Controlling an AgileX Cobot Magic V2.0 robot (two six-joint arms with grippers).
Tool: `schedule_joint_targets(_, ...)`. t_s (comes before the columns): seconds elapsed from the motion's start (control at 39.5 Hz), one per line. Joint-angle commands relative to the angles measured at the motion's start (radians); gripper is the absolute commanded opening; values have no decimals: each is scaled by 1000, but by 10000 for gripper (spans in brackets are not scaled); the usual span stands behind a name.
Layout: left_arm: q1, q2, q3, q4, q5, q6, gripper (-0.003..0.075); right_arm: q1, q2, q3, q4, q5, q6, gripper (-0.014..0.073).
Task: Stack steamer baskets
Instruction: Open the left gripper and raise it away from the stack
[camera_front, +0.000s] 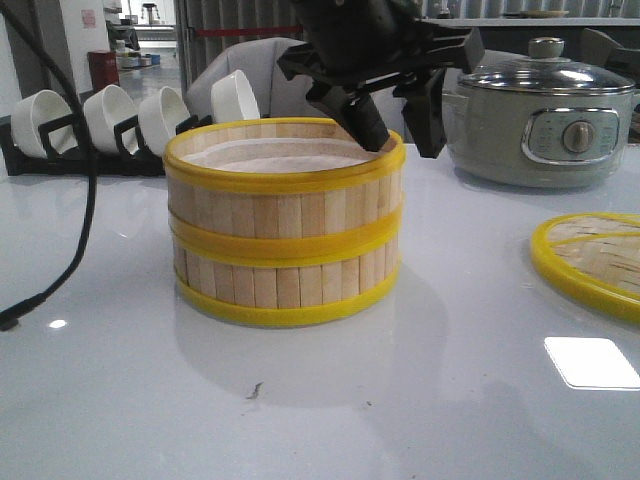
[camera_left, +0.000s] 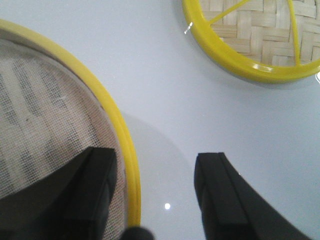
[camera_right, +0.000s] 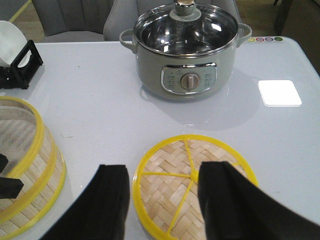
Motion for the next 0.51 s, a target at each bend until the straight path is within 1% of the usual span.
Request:
schedule_joint_targets(0.0,-10,-61,-37,-24,-29,-4,430,-1,-1,-36,0,-71,-2,433)
schedule_joint_targets(0.48,-6,-61,-39,-5,-55,-12,430,-1,-1,-35,0,-69,-2,433)
